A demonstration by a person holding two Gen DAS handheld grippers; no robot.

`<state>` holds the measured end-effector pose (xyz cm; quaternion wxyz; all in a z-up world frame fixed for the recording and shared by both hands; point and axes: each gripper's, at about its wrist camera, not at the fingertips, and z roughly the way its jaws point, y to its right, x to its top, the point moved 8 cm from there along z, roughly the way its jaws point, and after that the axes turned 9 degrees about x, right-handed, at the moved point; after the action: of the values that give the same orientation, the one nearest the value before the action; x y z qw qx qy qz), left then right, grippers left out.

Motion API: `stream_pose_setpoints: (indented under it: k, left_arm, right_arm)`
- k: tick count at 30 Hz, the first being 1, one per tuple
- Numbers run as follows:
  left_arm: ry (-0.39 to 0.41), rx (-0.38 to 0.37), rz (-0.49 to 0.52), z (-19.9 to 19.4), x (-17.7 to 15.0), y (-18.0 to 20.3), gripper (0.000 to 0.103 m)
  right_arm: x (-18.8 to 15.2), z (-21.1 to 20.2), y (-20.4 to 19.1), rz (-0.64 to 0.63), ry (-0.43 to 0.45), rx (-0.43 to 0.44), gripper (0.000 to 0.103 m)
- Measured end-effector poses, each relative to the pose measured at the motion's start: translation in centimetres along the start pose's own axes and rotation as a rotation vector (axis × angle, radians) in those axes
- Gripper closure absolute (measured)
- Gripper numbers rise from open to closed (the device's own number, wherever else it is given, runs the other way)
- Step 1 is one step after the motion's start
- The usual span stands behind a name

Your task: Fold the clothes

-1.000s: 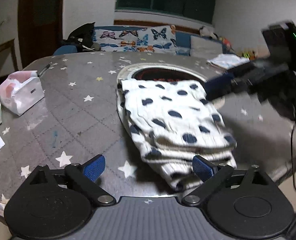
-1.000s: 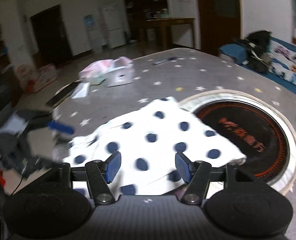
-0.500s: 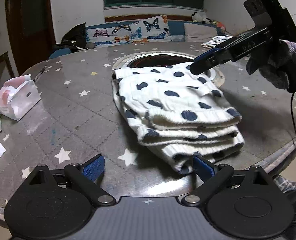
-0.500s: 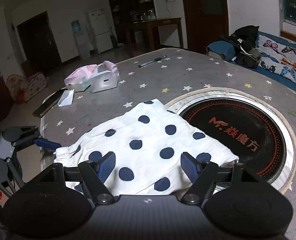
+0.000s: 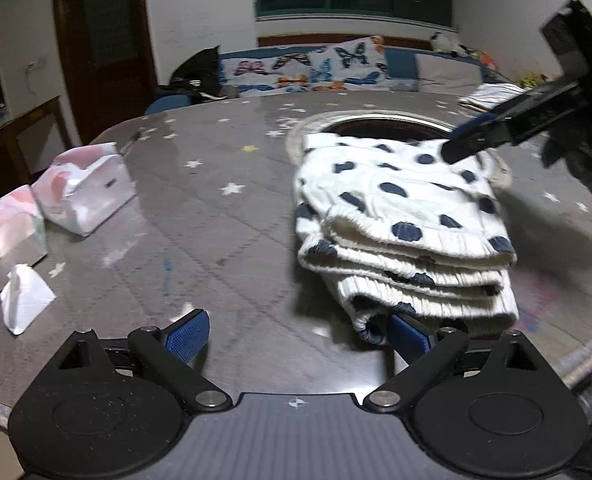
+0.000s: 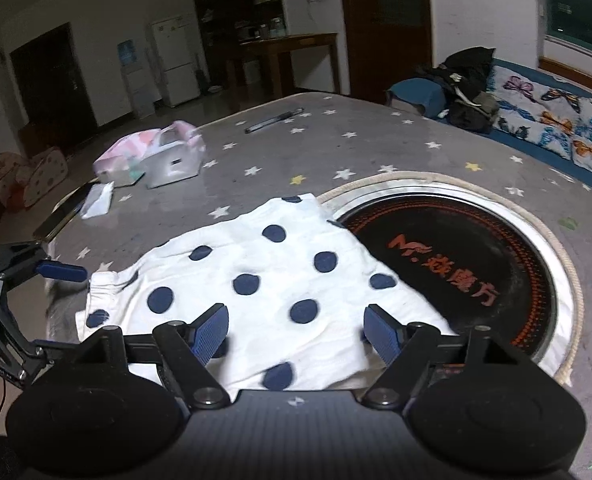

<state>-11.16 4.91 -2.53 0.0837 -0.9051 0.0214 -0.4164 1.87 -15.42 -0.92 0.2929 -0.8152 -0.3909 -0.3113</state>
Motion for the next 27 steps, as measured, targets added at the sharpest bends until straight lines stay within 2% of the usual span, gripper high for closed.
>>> stream_pose_setpoints:
  k: [7,13,19,24,27]
  left_arm:
    - [0.003,0.065,-0.029,1.5,0.8,-2.0,0.004]
    - [0.001,0.101,-0.046,3.3,2.0,-3.6,0.005]
    - [0.000,0.130,-0.050,4.9,3.1,-4.6,0.004]
    - [0.005,0.148,-0.032,5.8,3.9,-4.9,0.004]
    - [0.002,0.154,-0.033,6.4,4.3,-5.2,0.003]
  right_arm:
    - [0.1,-0.2,3.9,0.099,0.021,-0.081,0.024]
    - [-1.0,-0.1,7.5,0.236,0.025,-0.083,0.027]
    - [-2.2,-0.4,9.3,0.355,0.046,-0.044,0.042]
    - [-2.8,-0.5,9.3,0.383,0.048,-0.025,0.066]
    - [-3.2,-1.0,9.2,0.403,0.060,-0.018,0.077]
